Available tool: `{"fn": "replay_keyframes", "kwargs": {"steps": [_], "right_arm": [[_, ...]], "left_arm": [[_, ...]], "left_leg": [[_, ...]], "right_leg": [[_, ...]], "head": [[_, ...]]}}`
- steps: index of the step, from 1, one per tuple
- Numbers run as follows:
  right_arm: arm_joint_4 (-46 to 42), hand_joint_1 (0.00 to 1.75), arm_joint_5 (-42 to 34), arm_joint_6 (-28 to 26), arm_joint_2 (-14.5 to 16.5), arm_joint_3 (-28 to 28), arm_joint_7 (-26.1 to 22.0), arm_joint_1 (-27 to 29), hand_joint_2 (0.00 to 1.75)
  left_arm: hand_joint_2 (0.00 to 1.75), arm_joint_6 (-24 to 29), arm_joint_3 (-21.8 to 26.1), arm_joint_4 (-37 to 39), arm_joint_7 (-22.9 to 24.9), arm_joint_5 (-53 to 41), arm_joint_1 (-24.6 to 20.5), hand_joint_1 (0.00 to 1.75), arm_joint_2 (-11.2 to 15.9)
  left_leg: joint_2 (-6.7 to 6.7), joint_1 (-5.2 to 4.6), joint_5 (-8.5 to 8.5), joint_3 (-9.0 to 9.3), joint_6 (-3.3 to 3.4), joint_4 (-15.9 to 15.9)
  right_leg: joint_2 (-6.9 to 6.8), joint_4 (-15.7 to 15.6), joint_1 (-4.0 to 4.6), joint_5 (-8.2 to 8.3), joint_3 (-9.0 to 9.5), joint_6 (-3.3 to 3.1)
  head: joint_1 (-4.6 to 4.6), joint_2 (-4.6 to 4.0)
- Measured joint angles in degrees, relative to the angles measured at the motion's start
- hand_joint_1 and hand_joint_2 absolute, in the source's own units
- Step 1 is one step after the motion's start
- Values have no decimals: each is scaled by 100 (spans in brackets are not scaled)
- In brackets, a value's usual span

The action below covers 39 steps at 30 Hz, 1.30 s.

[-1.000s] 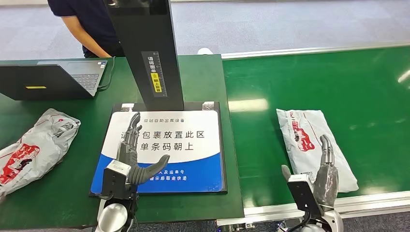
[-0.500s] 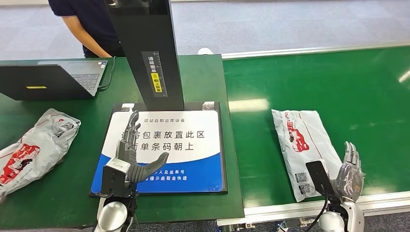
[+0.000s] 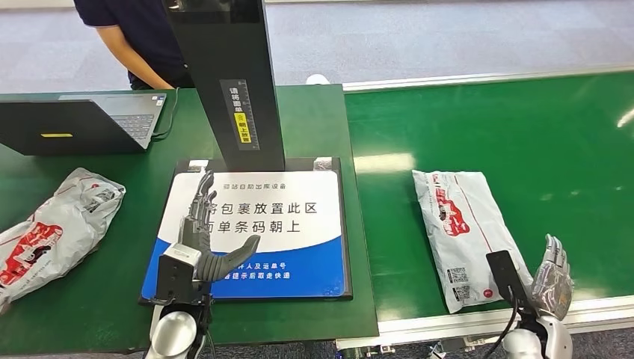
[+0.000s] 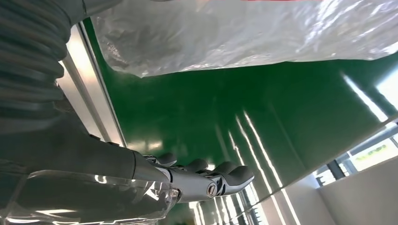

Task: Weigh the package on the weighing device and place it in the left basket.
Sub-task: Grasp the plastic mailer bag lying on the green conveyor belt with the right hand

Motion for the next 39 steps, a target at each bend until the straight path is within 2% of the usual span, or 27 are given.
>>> {"fn": "replay_keyframes", "kwargs": {"steps": [7, 27, 34, 36, 39], "right_arm": [[551, 0, 84, -93, -130, -116, -1, -103, 175], [1152, 0, 140, -91, -176, -204, 9, -249, 175], [1636, 0, 929, 112, -203, -145, 445, -468, 175], [1658, 0, 764, 310, -189, -54, 245, -473, 175], [858, 0, -134, 1075, -28, 338, -575, -103, 175]], "left_arm": [[175, -31, 8, 0, 3, -4, -6, 0, -1], [175, -40, 9, 0, 3, -16, -11, 0, -1], [175, -63, -3, 0, 9, -19, -35, 0, 1], [175, -72, -5, 0, 11, -19, -52, 0, 1], [175, -66, -2, 3, -14, -21, -58, 0, 1]], "left_leg": [[0, 0, 0, 0, 0, -1], [0, 0, 0, 1, 0, 0], [5, 2, -4, 30, 6, -1], [6, 5, -10, 46, 16, -1], [5, 2, -11, 40, 26, -2]], "right_leg": [[0, 0, 1, 0, -1, 0], [0, 0, 0, -1, 0, 1], [3, -9, 4, -3, 30, 5], [2, -15, 5, -7, 54, 11], [-2, -15, 0, -4, 63, 16]], "head": [[1, 0], [-1, 0], [-1, 0], [1, 0], [4, 0]]}}
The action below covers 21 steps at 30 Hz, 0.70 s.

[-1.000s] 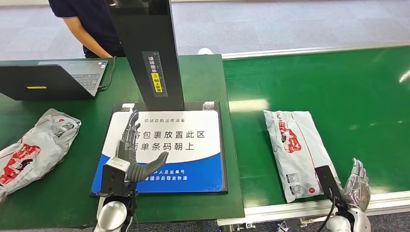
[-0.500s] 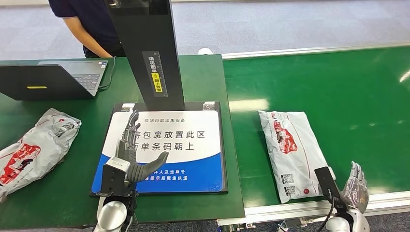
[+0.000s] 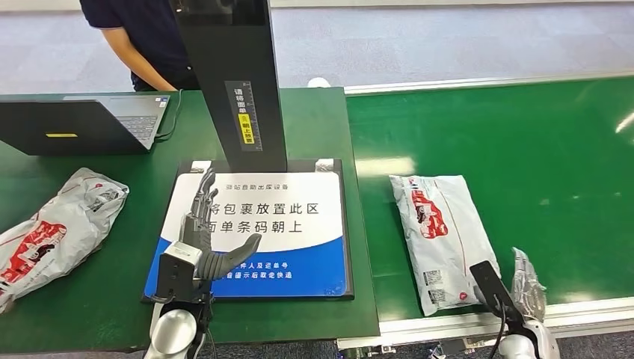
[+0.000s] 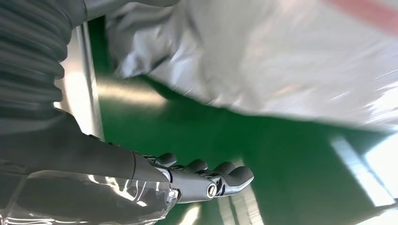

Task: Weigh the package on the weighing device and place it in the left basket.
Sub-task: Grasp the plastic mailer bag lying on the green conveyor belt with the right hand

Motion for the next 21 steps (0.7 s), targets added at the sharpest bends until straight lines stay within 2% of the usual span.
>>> {"fn": "replay_keyframes", "kwargs": {"steps": [3, 8, 13, 21], "right_arm": [[-1447, 0, -262, 679, 267, 715, -22, 444, 175], [-2859, 0, -179, 761, 417, 1556, 96, 791, 175], [-3437, 0, -97, 707, 484, 2016, 137, 881, 175], [-3635, 0, 84, 603, 519, 2309, 391, 869, 175]], "left_arm": [[175, 16, 10, 11, -35, -6, -14, 0, 0], [175, 29, 40, 14, -38, -15, 30, 0, 0], [175, 40, 68, 10, -38, -48, 81, 0, 0], [175, 42, 112, -15, -38, -55, 179, 0, 0]], "left_leg": [[23, -5, 4, -10, -2, 0], [0, -4, 21, -27, -2, -1], [1, -5, 20, -37, -1, 0], [0, -9, 19, -41, 0, 0]], "right_leg": [[18, 3, -4, 10, -31, -6], [0, 6, -3, 9, -40, 0], [0, 6, -5, 9, -48, 1], [-1, 5, -8, 9, -52, 3]], "head": [[-7, 0], [-4, 0], [-4, 0], [-4, 0]]}}
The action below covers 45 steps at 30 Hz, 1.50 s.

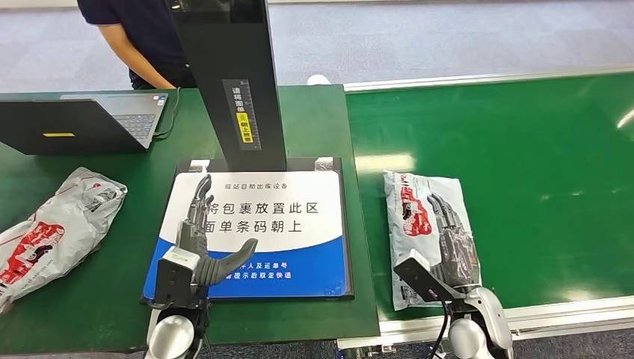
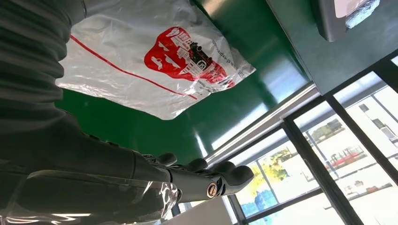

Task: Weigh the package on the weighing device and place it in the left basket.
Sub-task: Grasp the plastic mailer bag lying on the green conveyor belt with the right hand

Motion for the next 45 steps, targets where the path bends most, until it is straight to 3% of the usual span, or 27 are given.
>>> {"fn": "replay_keyframes", "kwargs": {"steps": [7, 14, 26, 34, 35, 38, 39, 45], "right_arm": [[-31, 0, 17, -17, 12, 65, 57, -12, 175], [341, 0, 4, -116, 49, 14, 427, -244, 175], [3666, 0, -444, -562, 43, -718, 113, -1405, 175], [4716, 0, -381, -289, 46, -840, 68, -1805, 175], [4799, 10, -352, -199, 46, -840, 68, -1846, 175], [4982, 138, -258, 54, 48, -840, 71, -1944, 175], [5023, 172, -227, 115, 49, -840, 72, -1965, 175], [5090, 175, -111, 197, 75, -836, 73, -2016, 175]], "left_arm": [[175, -1, 14, -25, 0, -1, 18, 0, 0], [175, 1, 17, -40, 1, -8, 3, 0, 0], [175, 142, -143, -40, 91, 40, -81, 0, 7], [175, 157, -192, -38, 121, 51, -148, 0, 22], [175, 157, -204, -38, 128, 56, -164, 0, 26], [175, 157, -239, -40, 173, 71, -197, 0, 31], [175, 157, -247, -40, 190, 74, -204, 0, 32], [175, 162, -260, -42, 226, 79, -213, 0, 46]], "left_leg": [[0, 1, 0, -1, 0, 0], [0, 0, 0, -3, 0, 0], [1, -2, 1, -4, 0, 2], [3, -1, 1, 2, 0, 1], [4, -1, 1, 5, 0, 2], [5, -1, 1, 18, 0, 2], [6, -1, 1, 24, 0, 2], [8, -1, -2, 50, 0, 1]], "right_leg": [[0, 0, 1, 0, -2, 0], [0, 0, 0, 1, -4, 1], [3, 0, -1, 6, -8, 7], [4, 0, 0, 5, -5, 6], [5, 0, 0, 5, -2, 6], [5, -2, 0, 6, 11, 6], [6, -2, 0, 6, 17, 6], [10, -4, 0, 5, 42, 7]], "head": [[0, 0], [1, 0], [0, 0], [0, 0], [0, 0], [1, 0], [1, 0], [0, 0]]}}
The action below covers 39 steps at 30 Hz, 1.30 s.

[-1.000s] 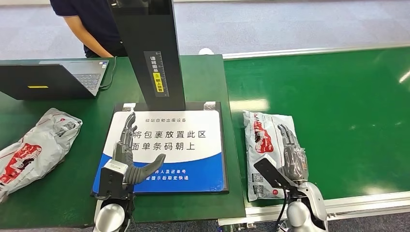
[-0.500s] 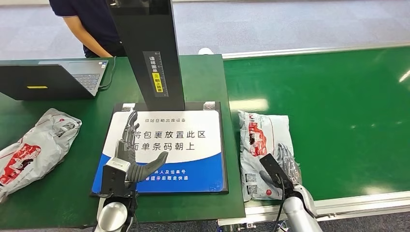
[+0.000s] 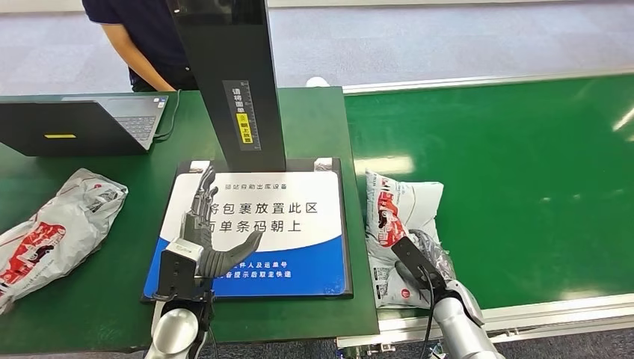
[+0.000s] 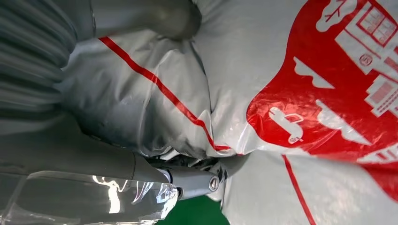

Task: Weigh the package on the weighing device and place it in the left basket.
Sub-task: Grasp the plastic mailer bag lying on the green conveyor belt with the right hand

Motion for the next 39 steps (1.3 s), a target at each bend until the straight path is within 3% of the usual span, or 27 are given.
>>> {"fn": "replay_keyframes", "kwargs": {"steps": [13, 31, 39], "right_arm": [[-526, 175, 60, -108, 141, 2, -17, 206, 175], [-4387, 175, -89, -382, 506, 644, -142, 1574, 175], [-5310, 175, -163, -524, 516, 1004, -176, 1827, 175]], "left_arm": [[175, 33, 0, -127, 84, -20, 72, 0, 13], [175, 117, 31, -250, 93, -20, 216, 0, 13], [175, 145, 51, -287, 101, -38, 273, 0, 13]], "left_leg": [[-3, 0, 2, 8, 0, 0], [-9, 0, 2, -75, 0, 0], [-9, 0, 2, -76, 0, 0]], "right_leg": [[-1, 1, 0, 1, 10, 0], [-6, 3, -1, 0, -69, 1], [-6, 3, -1, 0, -70, 1]], "head": [[0, 0], [-1, 0], [1, 0]]}}
